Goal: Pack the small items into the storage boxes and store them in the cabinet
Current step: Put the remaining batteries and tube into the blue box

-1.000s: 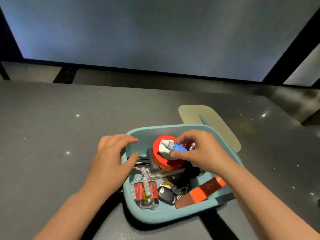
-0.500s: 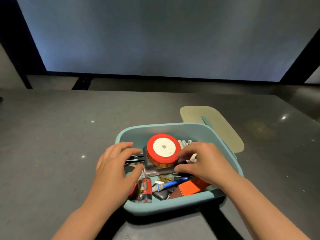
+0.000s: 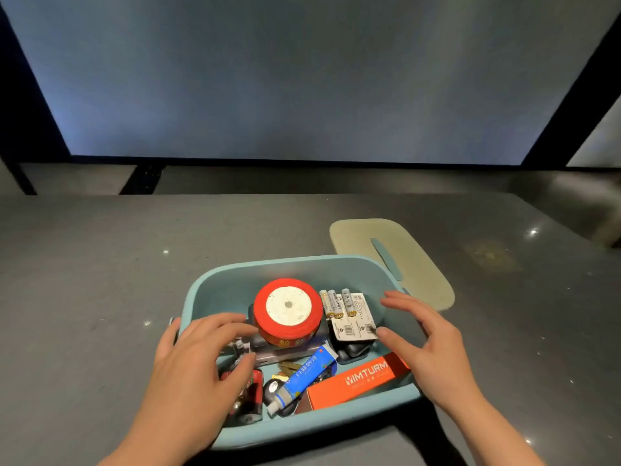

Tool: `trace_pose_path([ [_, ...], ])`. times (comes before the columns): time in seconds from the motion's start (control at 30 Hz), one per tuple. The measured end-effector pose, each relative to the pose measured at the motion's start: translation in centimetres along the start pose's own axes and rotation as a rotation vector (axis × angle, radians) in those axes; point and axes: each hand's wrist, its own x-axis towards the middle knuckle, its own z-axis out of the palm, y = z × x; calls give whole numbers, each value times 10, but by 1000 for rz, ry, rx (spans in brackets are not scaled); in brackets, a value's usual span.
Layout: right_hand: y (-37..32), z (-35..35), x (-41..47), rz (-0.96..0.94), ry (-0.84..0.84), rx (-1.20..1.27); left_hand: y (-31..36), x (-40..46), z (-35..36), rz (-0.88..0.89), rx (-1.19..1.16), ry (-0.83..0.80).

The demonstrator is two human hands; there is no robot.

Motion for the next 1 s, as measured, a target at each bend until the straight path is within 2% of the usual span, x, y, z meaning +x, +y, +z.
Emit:
trace_pose_path([
  [0.27,-18,58,28,-54,22,22,-49,37,-27,-73,-51,80],
  [0.43,-29,96,57,-44,69,24,-71,60,-44,-96,94,85],
  [0.57,-36,115,78,-20,29,-11,-72,71,-46,-91,219,115],
  [0.7,-35,119,81,-38,46,43,-44,85,-29,-19,146,172],
  [0.77,-32,116,79,-60,33,142,-18,94,-9,51,57,133],
  [0.87,-17,100,82,-140,31,209,18,106,24,170,43,3],
  [0.93,7,80,95,-128,130,164,30,113,39,233,60,-47],
  [1.0,39,57,116,-26,241,80,34,116,48,265,87,-95],
])
